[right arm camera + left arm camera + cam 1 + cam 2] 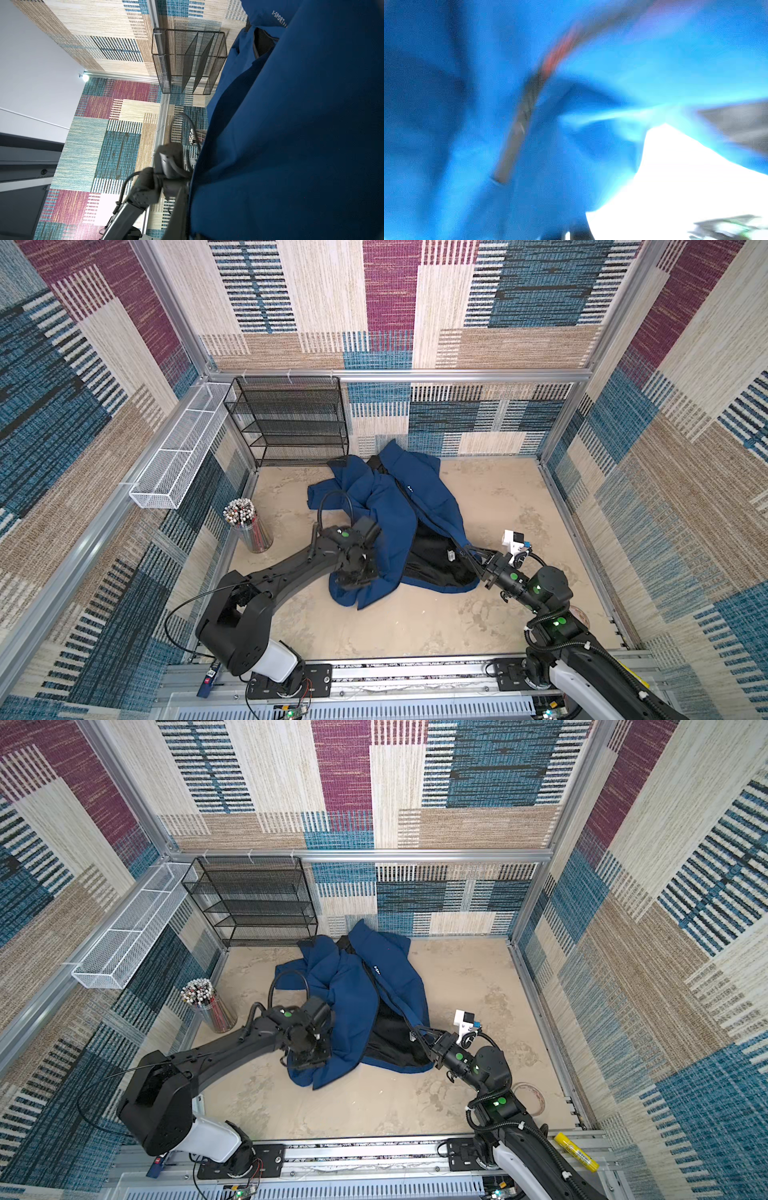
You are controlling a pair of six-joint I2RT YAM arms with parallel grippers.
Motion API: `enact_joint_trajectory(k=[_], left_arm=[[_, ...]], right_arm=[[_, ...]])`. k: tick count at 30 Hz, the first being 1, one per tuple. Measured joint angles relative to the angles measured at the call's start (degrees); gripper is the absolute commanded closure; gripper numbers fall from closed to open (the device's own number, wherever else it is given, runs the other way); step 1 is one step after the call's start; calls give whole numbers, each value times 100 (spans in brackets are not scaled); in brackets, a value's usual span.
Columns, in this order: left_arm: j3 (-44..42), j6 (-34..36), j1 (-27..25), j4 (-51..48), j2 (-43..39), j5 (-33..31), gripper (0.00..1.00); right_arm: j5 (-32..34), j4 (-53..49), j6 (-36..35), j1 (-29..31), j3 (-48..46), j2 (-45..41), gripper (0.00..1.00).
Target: Zip up the jacket
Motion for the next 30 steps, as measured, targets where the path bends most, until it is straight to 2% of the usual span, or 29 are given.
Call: enact_joint_trajectory(k=[7,10,12,15,18,23,27,30], left_arm=[[3469,1460,1104,-1211,1239,-334,100],[4138,1825,1475,-1290,1836,-422,100],[4118,1954,1672,-1178,2155,-291,100],[4000,1982,1862,-876,2697,393,100],[3967,1978,1821,-627,3099,1088,100],[3528,2004,1779,-463,2994,1373,62],[3099,2009,1812,-461,2433,1342,50],[2800,2063,1803,-470,1985,1333,46]], right_arm=[[214,-155,-48,-11,33,59,99],[286,-299,-72,-11,33,-42,99],[356,-424,-79,-11,24,-151,99],[382,-608,-92,-11,7,-289,99],[433,-772,-133,-11,26,-293,99],[507,-868,-245,-11,199,-70,99],[457,-848,-291,-11,291,170,99],[385,-841,-308,-11,334,310,99]])
